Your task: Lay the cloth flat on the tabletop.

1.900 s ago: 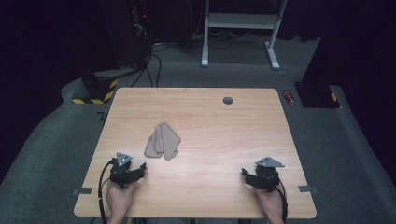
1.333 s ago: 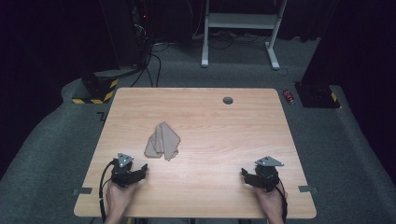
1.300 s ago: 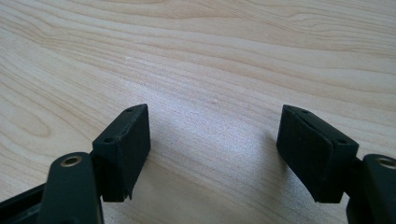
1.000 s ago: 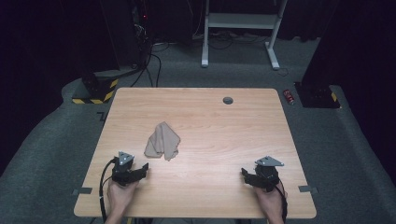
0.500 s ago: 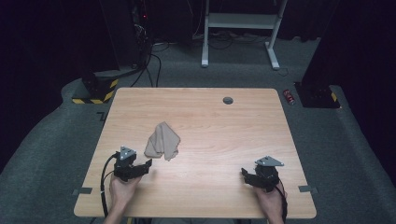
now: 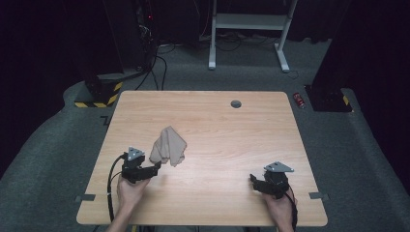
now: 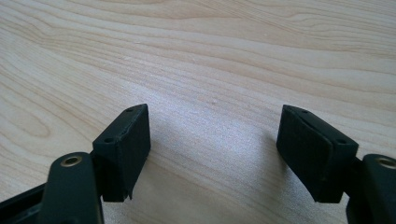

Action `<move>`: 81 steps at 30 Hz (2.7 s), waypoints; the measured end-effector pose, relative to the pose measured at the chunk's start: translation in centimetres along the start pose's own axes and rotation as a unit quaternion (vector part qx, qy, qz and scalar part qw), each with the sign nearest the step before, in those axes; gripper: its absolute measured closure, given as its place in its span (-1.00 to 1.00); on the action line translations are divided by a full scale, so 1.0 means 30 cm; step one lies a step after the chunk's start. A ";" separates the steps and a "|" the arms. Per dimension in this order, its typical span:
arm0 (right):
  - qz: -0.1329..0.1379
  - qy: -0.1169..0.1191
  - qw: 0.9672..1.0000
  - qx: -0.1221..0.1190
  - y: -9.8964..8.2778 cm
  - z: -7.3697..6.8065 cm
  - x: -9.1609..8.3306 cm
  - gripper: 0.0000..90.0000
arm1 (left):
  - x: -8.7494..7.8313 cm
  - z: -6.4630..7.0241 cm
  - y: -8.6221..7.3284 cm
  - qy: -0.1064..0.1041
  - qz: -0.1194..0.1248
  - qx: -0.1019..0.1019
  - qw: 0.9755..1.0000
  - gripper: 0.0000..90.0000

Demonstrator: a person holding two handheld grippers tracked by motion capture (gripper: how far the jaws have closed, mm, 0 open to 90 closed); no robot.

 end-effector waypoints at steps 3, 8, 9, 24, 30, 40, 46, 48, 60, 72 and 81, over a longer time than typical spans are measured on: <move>0.000 0.000 1.000 0.000 0.000 0.000 0.000 -0.43 | 0.013 0.005 0.021 0.000 0.002 0.000 1.000 -0.40; 0.000 0.000 1.000 0.000 0.000 0.000 0.000 -0.43 | 0.038 0.026 0.057 -0.004 0.004 0.010 1.000 -0.39; 0.000 0.000 1.000 0.000 0.000 0.000 0.000 -0.43 | 0.054 0.036 0.071 -0.004 -0.002 0.017 1.000 -0.39; 0.000 0.000 1.000 0.001 0.000 0.000 0.000 -0.43 | 0.200 0.042 0.108 0.005 -0.045 0.003 0.999 -0.36; 0.000 0.000 1.000 0.001 0.000 0.000 0.000 -0.43 | 0.222 0.030 0.101 0.009 -0.055 0.001 0.998 -0.26; 0.000 0.000 1.000 0.001 0.000 -0.001 0.000 -0.43 | 0.227 0.028 0.099 -0.019 -0.047 0.005 0.999 0.68; 0.000 0.000 1.000 0.001 0.000 -0.001 0.000 -0.43 | 0.229 0.038 0.100 -0.048 -0.044 -0.004 0.998 0.83; 0.000 0.000 1.000 0.001 0.000 -0.001 0.000 -0.43 | 0.228 0.045 0.100 -0.052 -0.043 -0.004 0.998 0.84; 0.000 -0.001 1.000 0.000 0.000 0.000 0.000 -0.43 | 0.226 0.135 0.114 -0.101 -0.032 0.022 0.994 0.85; 0.000 -0.001 1.000 0.001 0.001 -0.001 0.000 -0.43 | 0.230 0.206 0.129 -0.128 -0.026 0.038 0.991 0.85; 0.000 -0.001 1.000 0.001 0.001 -0.001 0.001 -0.42 | 0.247 0.305 0.147 -0.159 -0.022 0.052 0.986 0.85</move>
Point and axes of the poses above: each handheld gripper's, and its own axes: x roughly forward along the jaws, y roughly out of its top, z roughly to its right, the point moved 3 cm from there along x, roughly forward along the jaws, and after that the axes turned 6 degrees about x, right-handed, at the moved point
